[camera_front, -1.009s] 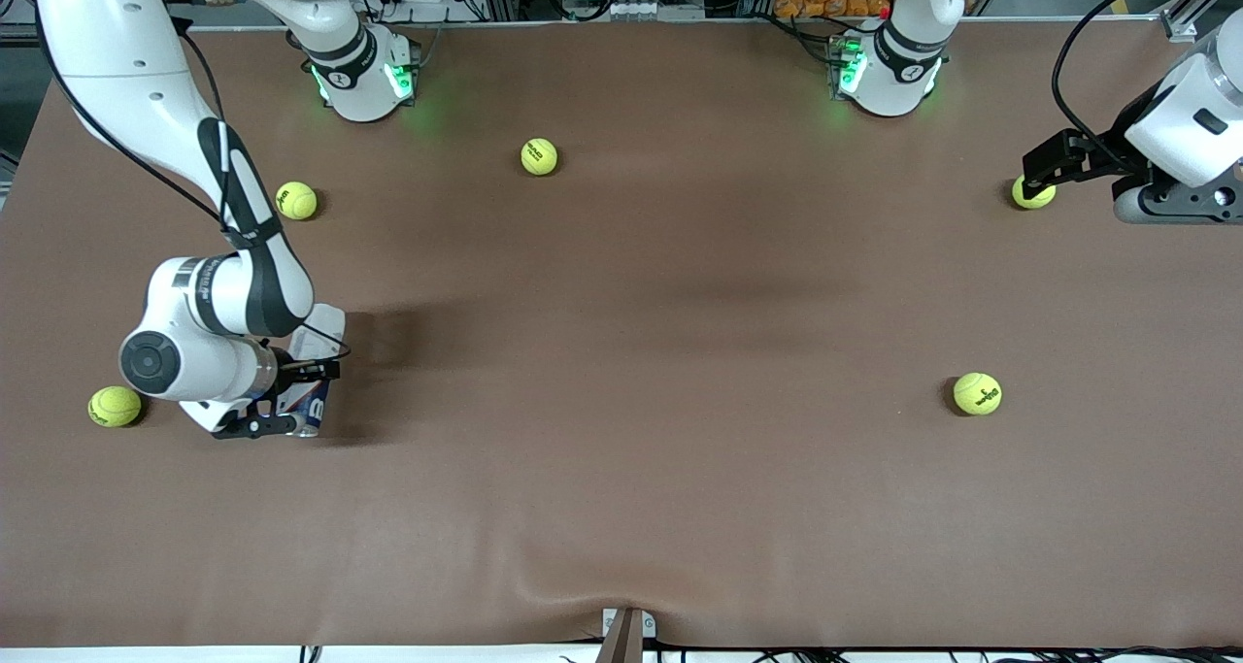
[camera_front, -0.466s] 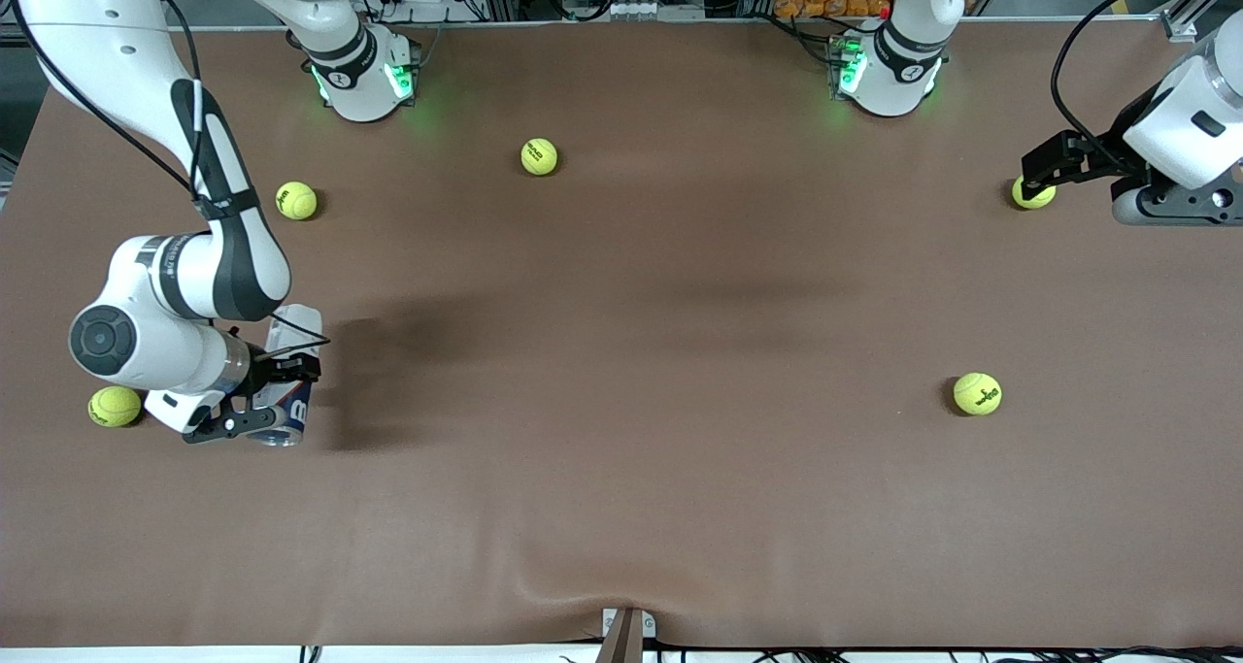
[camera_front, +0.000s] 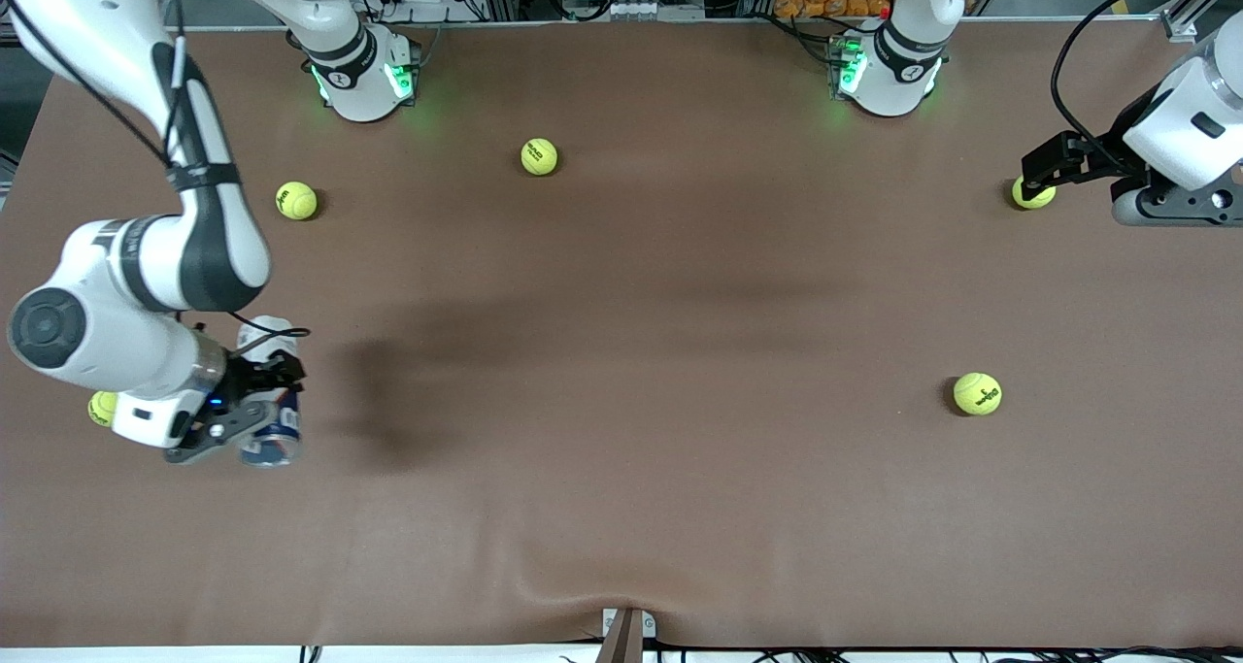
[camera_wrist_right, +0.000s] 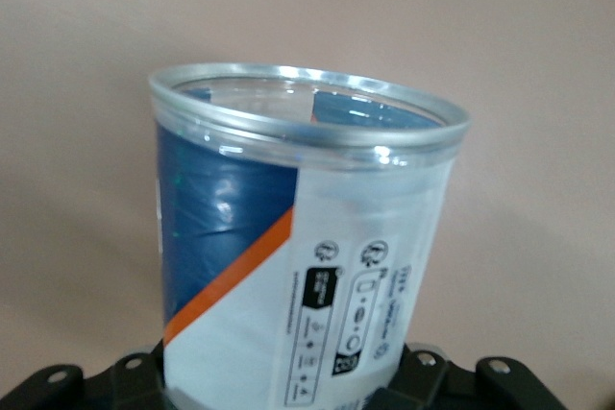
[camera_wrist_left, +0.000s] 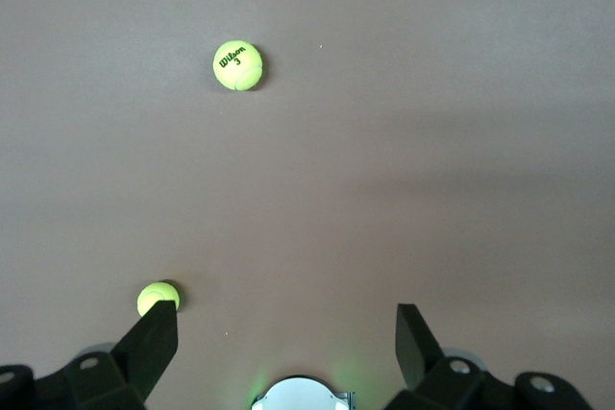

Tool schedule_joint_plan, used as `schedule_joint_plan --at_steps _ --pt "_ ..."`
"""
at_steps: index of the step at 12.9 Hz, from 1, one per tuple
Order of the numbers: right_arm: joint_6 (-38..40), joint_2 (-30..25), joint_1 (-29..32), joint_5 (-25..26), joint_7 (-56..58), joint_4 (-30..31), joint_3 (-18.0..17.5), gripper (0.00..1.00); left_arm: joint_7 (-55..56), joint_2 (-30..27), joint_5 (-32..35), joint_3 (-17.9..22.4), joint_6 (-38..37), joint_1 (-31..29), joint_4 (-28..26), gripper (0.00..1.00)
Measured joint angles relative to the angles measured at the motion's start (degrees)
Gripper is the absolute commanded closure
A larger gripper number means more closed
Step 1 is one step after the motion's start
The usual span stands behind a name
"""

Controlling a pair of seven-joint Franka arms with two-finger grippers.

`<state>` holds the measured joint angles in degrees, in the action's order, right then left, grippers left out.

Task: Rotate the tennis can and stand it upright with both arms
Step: 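Carry the can with the right gripper to the table middle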

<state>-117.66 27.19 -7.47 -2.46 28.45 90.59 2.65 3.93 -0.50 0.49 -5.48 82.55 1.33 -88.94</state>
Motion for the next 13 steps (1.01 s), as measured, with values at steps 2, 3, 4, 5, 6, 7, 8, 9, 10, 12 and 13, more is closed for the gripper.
schedule_joint_plan --at_steps 2,3,4,5,6,7,8,9,10,12,13 --pt "-3.30 0.49 -6.60 0.01 0.11 -0.24 -0.25 0.29 0.00 0.00 0.00 0.04 0.00 -0.07 0.00 0.00" --pt "-4.20 1.18 -10.24 0.03 0.09 -0.23 -0.35 0.30 0.00 0.00 0.00 0.06 0.00 -0.10 0.00 0.00" --pt "-5.04 2.06 -13.90 0.04 0.06 -0.26 -0.38 0.30 0.00 0.00 0.00 0.06 0.00 -0.11 0.00 0.00" --pt "-6.30 2.95 -17.37 0.33 0.00 -0.42 -0.37 0.30 0.00 0.00 0.00 0.06 0.00 -0.12 -0.01 0.00" --pt "-7.19 3.86 -20.39 1.32 0.04 -0.96 -0.35 0.30 0.00 0.00 0.00 0.07 0.00 -0.12 -0.02 0.00" --pt "-7.63 4.78 -22.99 3.09 0.05 -1.81 -0.32 0.30 0.00 0.00 0.00 0.07 0.00 -0.13 -0.04 0.00" --pt "-7.96 5.75 -25.35 4.88 0.10 -2.87 -0.31 0.30 0.00 0.00 0.00 0.07 0.00 -0.13 -0.05 0.00" --pt "-8.95 6.71 -27.70 6.66 0.14 -3.80 -0.33 0.30 0.00 0.00 0.00 0.07 0.00 -0.13 -0.06 0.00" --pt "-10.78 7.62 -30.10 8.72 0.20 -4.38 -0.33 0.30 0.00 0.00 0.00 0.07 0.00 -0.13 -0.08 0.00" --pt "-14.64 9.34 -34.90 14.47 0.14 -4.67 -0.30 0.30 0.00 0.00 0.00 0.12 0.00 -0.14 -0.12 0.00" --pt "-15.78 10.11 -36.94 17.16 0.08 -4.71 -0.27 0.30 0.00 0.00 0.00 0.15 0.00 -0.15 -0.12 0.00"
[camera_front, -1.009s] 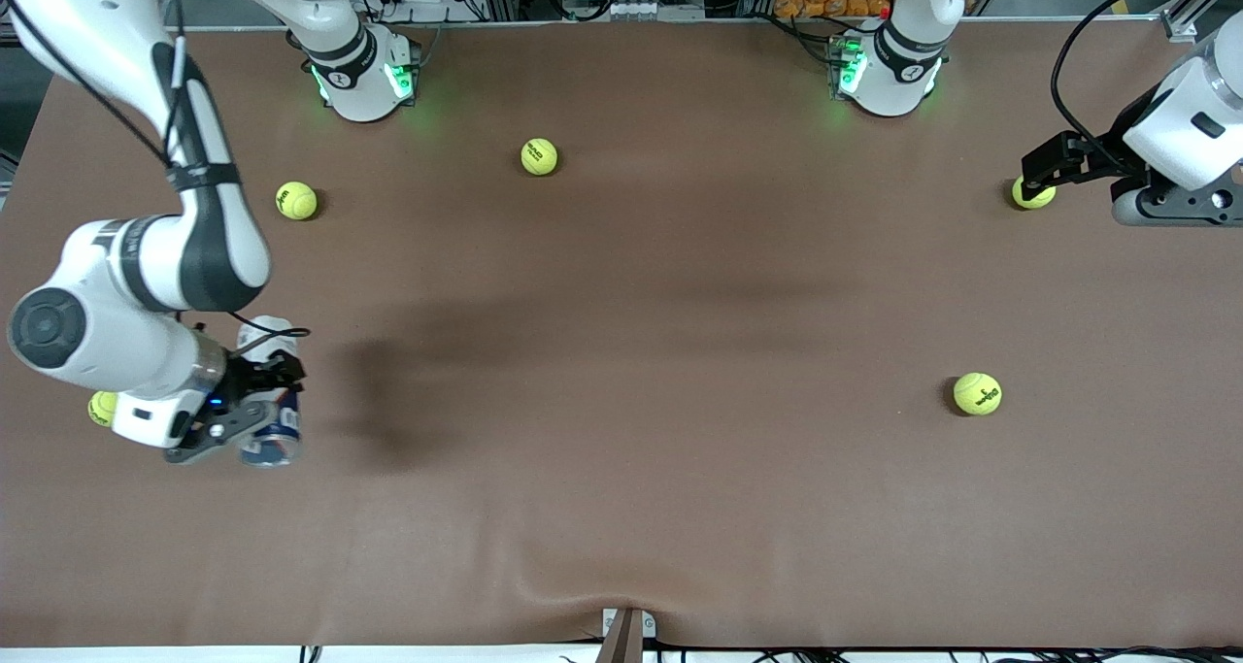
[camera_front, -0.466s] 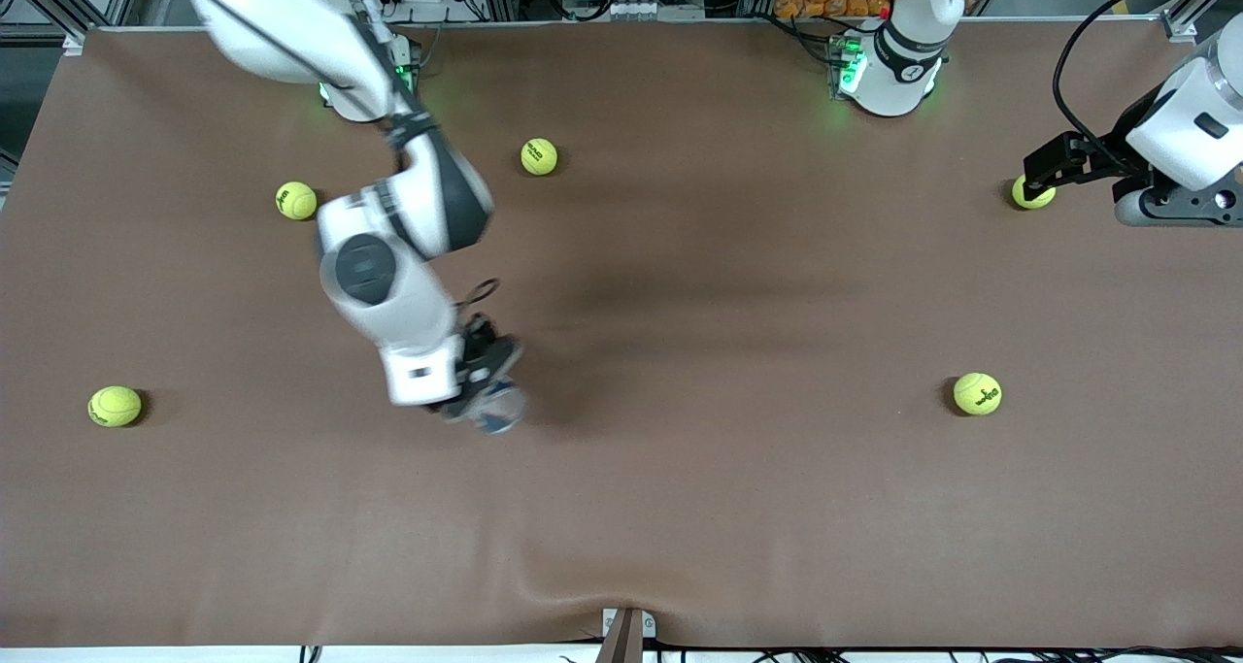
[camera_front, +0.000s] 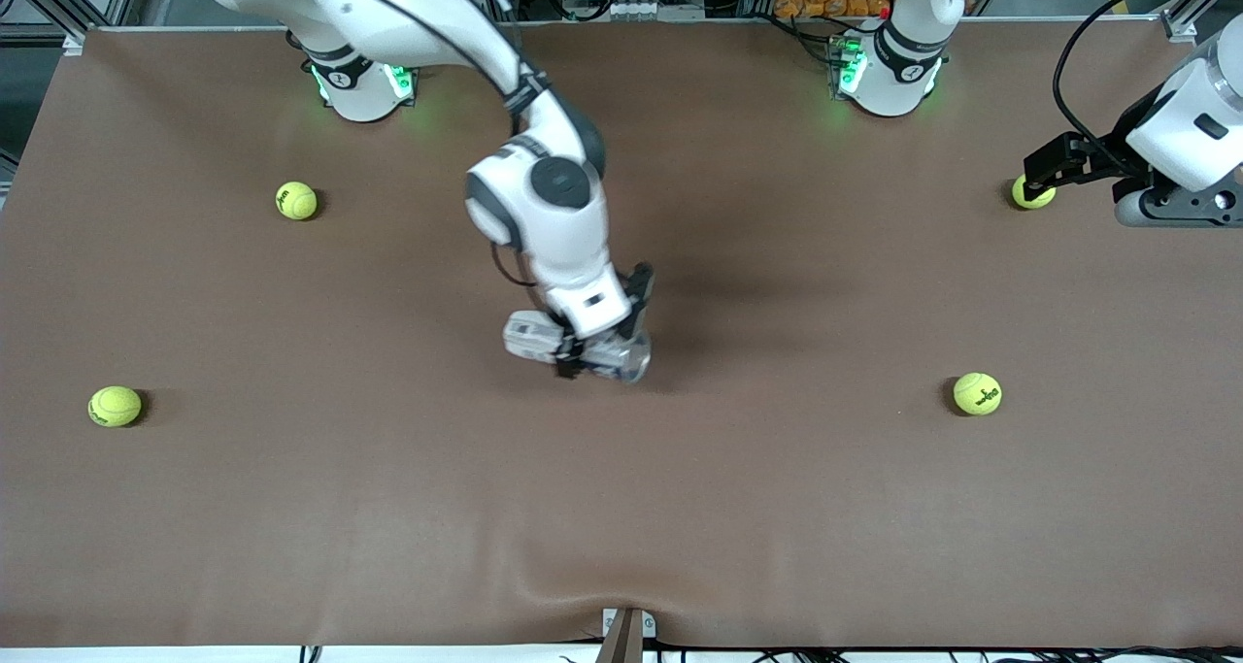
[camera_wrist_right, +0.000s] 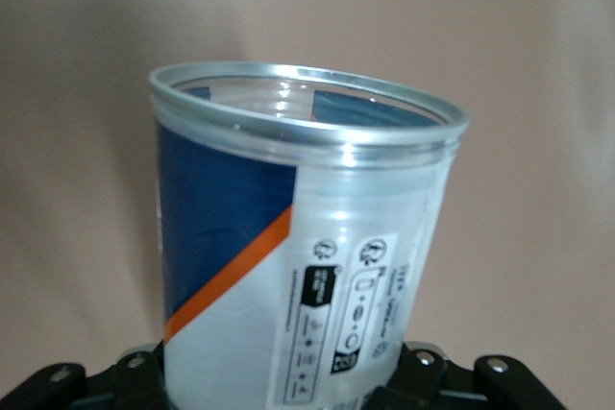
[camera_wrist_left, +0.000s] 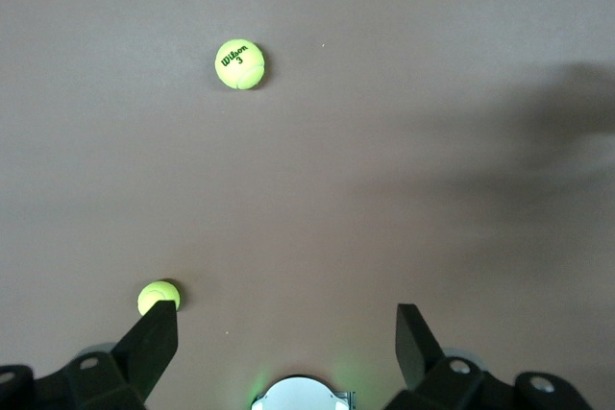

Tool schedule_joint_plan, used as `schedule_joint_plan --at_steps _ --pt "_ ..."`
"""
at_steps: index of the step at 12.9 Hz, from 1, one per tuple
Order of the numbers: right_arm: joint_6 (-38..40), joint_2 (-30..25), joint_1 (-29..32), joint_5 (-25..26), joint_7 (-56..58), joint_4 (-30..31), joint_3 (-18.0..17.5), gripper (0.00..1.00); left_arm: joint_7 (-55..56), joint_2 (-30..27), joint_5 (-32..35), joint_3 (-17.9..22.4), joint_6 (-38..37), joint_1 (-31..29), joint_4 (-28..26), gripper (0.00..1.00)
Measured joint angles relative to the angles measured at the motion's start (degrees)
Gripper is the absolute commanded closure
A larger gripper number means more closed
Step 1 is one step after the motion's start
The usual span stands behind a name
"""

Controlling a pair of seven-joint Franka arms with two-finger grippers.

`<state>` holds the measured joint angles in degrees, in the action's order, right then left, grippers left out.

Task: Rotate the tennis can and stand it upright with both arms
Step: 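Carry the can with the right gripper to the table middle, then lower the can with the right gripper while the left gripper approaches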

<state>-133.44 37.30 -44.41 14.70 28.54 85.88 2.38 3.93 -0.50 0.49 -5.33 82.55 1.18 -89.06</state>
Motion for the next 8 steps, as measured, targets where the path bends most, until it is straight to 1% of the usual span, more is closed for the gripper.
schedule_joint_plan --at_steps 2,5,8 --pt "-0.67 1.38 -2.35 2.92 0.01 -0.08 0.10 0.30 0.00 0.00 0.00 -0.01 0.00 0.00 -0.01 0.00" --pt "-5.20 3.99 -2.93 4.46 0.25 -0.12 0.15 0.30 0.04 0.15 0.00 -0.04 0.00 0.01 -0.40 0.00" --pt "-9.42 7.23 -3.13 5.26 0.25 -0.18 0.26 0.31 0.05 1.49 0.00 -0.09 0.01 0.06 -0.86 0.00"
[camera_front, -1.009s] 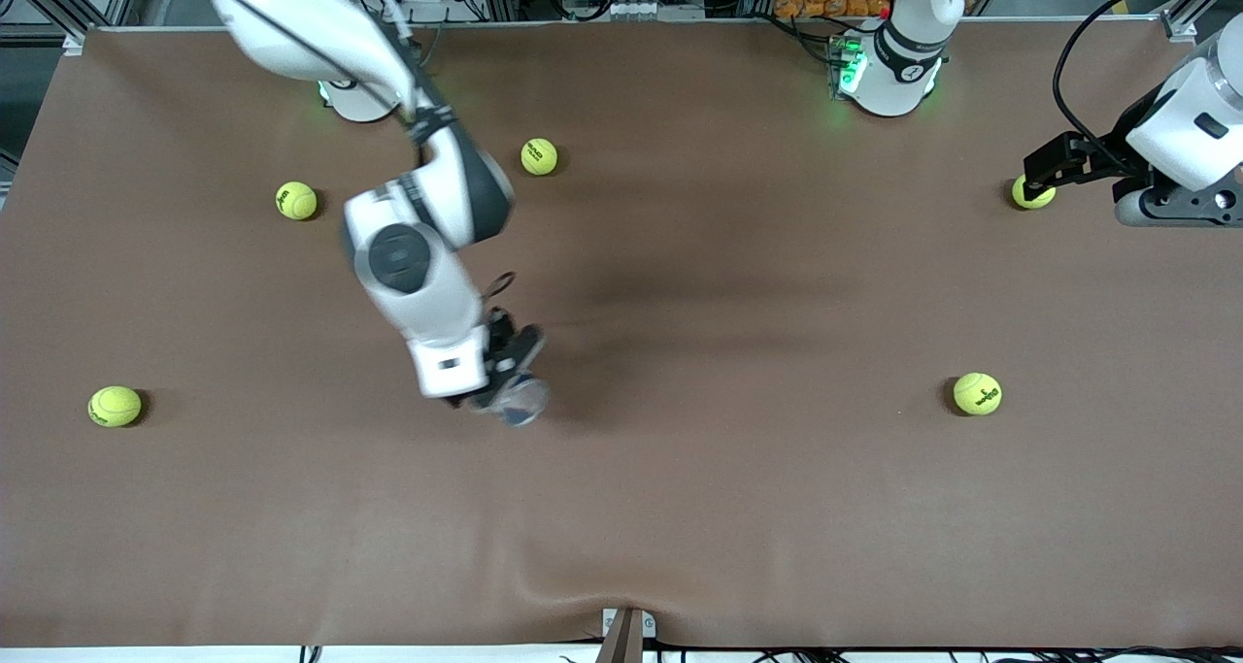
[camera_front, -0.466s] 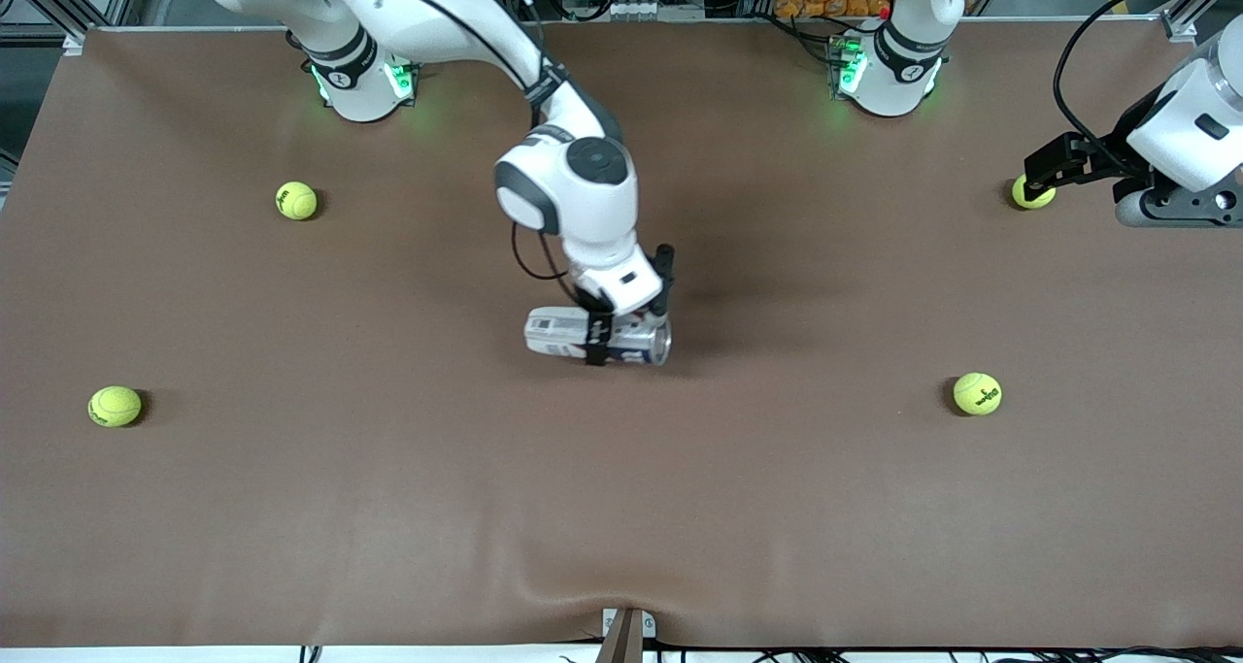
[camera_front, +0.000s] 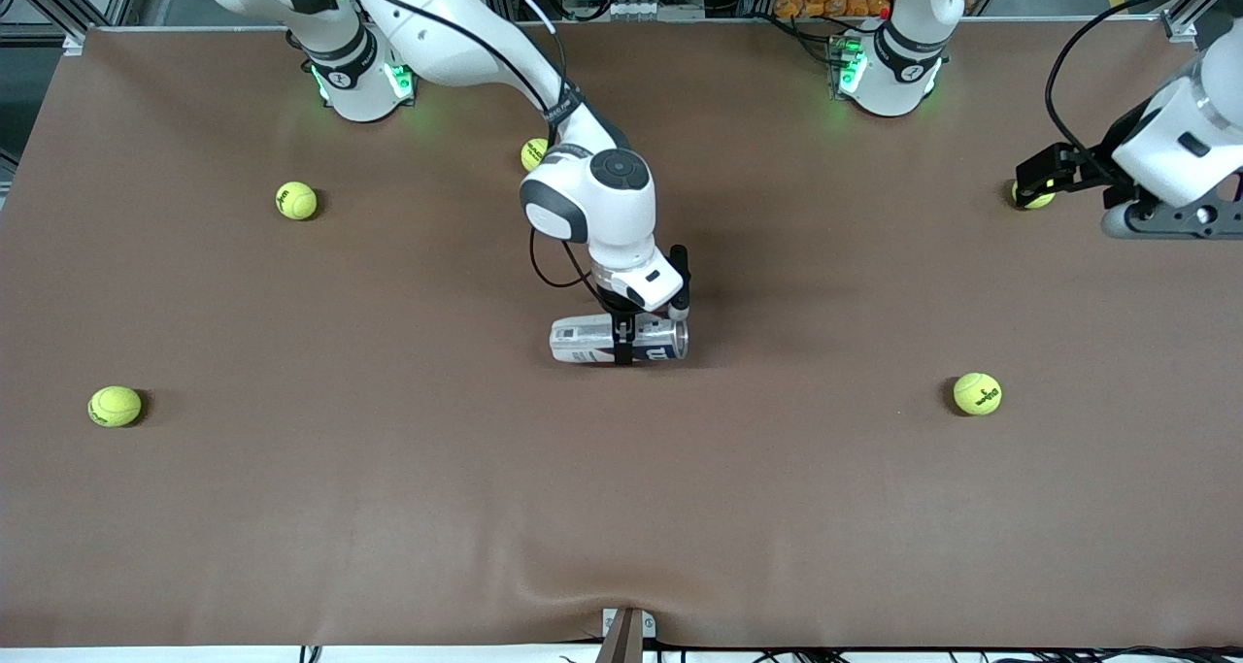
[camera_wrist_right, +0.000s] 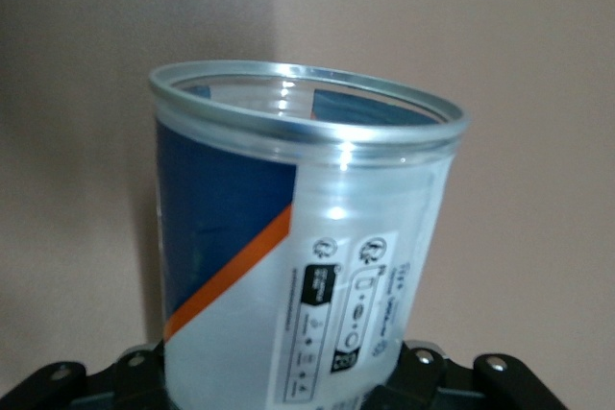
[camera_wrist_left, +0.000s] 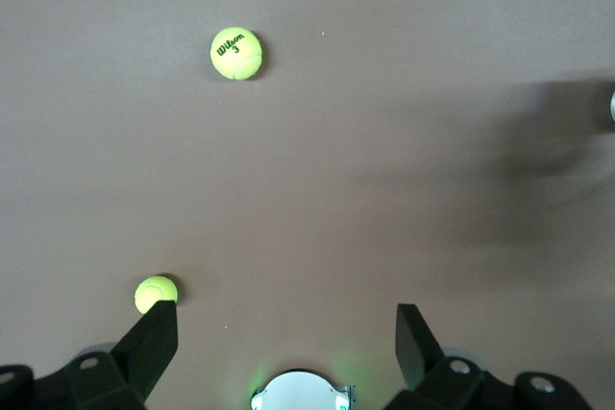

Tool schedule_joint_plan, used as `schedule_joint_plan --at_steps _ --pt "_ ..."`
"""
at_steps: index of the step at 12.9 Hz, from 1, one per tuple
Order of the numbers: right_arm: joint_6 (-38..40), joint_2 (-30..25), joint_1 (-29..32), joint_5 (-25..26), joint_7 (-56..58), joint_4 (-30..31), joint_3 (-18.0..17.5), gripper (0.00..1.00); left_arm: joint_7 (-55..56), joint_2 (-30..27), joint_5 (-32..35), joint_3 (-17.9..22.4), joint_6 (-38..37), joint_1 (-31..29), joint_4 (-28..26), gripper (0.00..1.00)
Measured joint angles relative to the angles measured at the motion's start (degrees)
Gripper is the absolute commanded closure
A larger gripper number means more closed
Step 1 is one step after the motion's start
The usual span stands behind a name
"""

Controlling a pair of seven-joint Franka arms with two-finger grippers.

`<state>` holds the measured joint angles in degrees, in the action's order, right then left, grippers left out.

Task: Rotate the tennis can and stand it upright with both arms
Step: 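Lower the can with the right gripper while the left gripper approaches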

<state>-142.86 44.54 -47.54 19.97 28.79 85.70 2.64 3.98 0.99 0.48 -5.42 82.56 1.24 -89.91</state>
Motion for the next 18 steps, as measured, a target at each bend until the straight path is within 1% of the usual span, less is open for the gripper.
schedule_joint_plan --at_steps 2,5,6,7,8,9,10,13,16,18 --pt "-2.21 2.48 0.00 0.48 0.00 -1.04 0.31 0.30 0.00 1.28 0.00 -0.08 0.09 0.15 -0.02 0.00" --pt "-2.43 5.69 -0.03 1.22 0.00 -4.49 0.42 0.28 0.00 2.60 0.00 -0.23 0.18 0.30 -0.02 0.00" --pt "-2.43 6.33 -0.08 1.36 0.00 -5.15 0.42 0.25 0.00 2.81 0.00 -0.24 0.28 0.32 -0.02 0.00" --pt "-2.43 6.82 -0.13 1.43 0.00 -5.65 0.42 0.25 0.00 2.99 0.00 -0.24 0.34 0.36 -0.02 0.00" --pt "-2.45 7.21 -0.18 1.45 0.01 -5.97 0.42 0.20 0.00 3.29 0.00 -0.25 0.36 0.38 -0.02 0.00" --pt "-2.53 7.48 -0.22 1.48 0.01 -6.22 0.42 0.05 0.00 3.71 0.00 -0.26 0.37 0.45 -0.02 0.00" --pt "-2.78 7.73 -0.23 1.49 0.02 -6.50 0.43 0.00 0.04 4.32 -0.01 -0.28 0.48 0.63 -0.03 0.00" --pt "-3.41 8.26 -0.33 1.49 0.03 -6.94 0.42 0.00 1.57 6.70 -1.49 -0.32 2.34 2.09 -0.02 0.00" --pt "-3.56 8.30 -1.03 1.50 0.03 -7.47 0.40 0.00 5.56 10.31 -6.14 -0.39 5.82 3.72 -0.06 0.00" --pt "-3.73 8.12 -1.13 1.42 -0.04 -8.52 0.39 0.00 6.54 13.04 -10.99 -0.35 8.04 3.79 -0.10 0.00"
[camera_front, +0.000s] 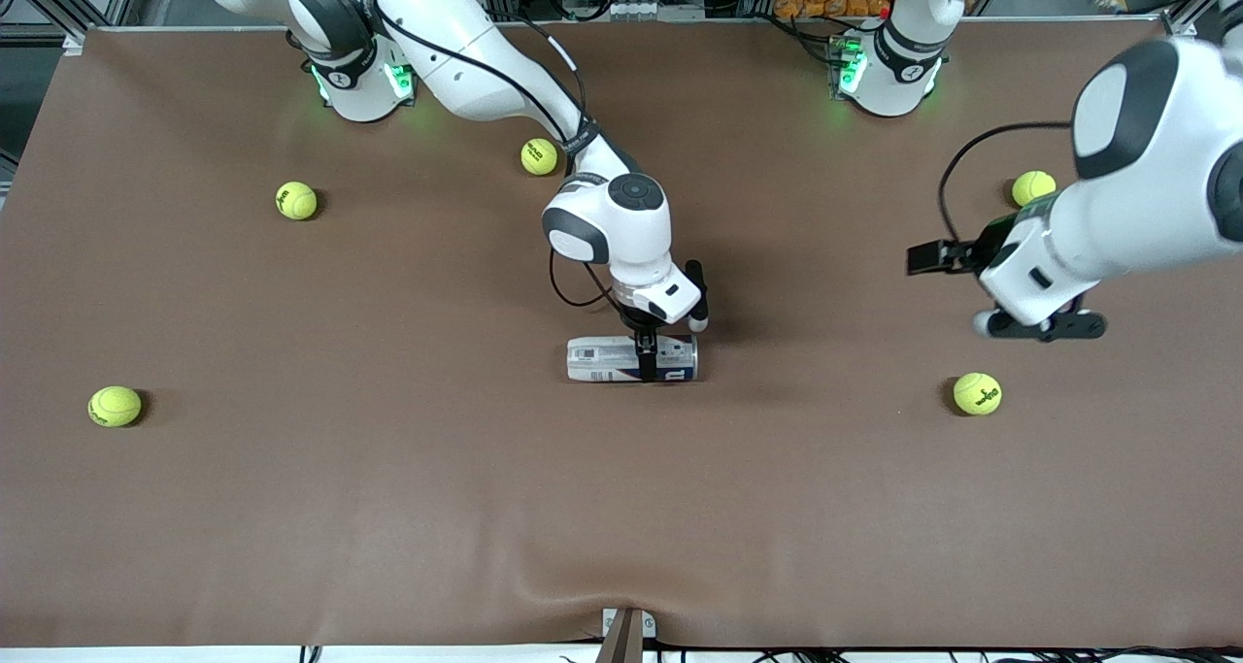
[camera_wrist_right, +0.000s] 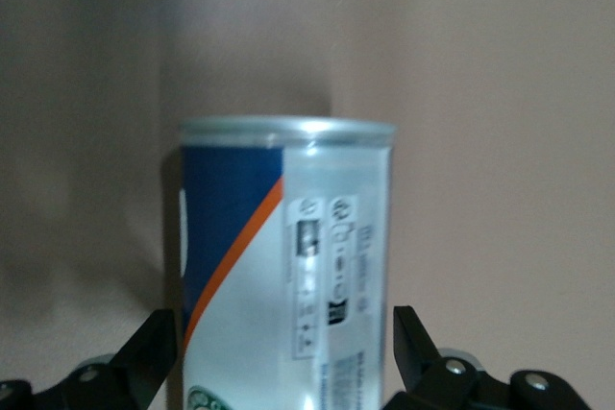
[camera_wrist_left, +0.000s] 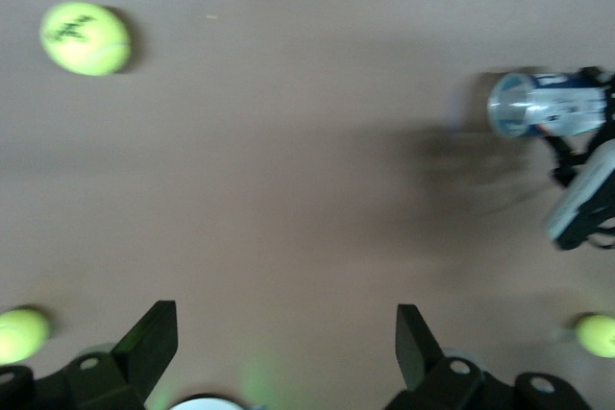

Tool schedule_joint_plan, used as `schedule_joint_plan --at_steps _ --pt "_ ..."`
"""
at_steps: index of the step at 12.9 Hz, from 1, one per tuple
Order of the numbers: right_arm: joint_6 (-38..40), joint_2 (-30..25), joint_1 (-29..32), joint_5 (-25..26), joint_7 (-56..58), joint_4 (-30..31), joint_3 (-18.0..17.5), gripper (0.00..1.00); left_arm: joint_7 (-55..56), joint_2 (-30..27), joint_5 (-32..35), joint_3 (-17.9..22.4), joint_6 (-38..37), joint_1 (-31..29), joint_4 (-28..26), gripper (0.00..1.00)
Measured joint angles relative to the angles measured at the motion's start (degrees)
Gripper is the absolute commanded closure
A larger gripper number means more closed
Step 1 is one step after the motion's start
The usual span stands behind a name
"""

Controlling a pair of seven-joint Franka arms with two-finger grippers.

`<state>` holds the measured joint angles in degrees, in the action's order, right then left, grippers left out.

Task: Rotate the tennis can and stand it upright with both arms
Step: 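Lower the can with the right gripper while the left gripper approaches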

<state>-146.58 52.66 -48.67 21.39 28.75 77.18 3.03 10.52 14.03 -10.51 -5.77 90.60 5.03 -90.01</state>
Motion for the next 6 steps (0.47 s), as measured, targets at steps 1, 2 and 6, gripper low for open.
schedule_joint_plan --at_steps 1,2,6 --pt "0.00 -0.39 -0.01 -0.05 -0.04 -0.61 -0.02 0.00 0.30 1.39 -2.29 0.08 1.22 -0.14 -0.05 0.00" --pt "0.15 -1.21 -0.02 -0.08 -0.05 -0.94 -0.10 0.00 0.64 2.76 -4.33 0.13 2.54 -0.32 -0.09 0.00" --pt "5.68 -5.84 -0.36 -1.97 -3.21 -1.08 -1.45 0.00 3.48 6.74 -13.47 0.06 13.96 0.09 -3.52 0.00"
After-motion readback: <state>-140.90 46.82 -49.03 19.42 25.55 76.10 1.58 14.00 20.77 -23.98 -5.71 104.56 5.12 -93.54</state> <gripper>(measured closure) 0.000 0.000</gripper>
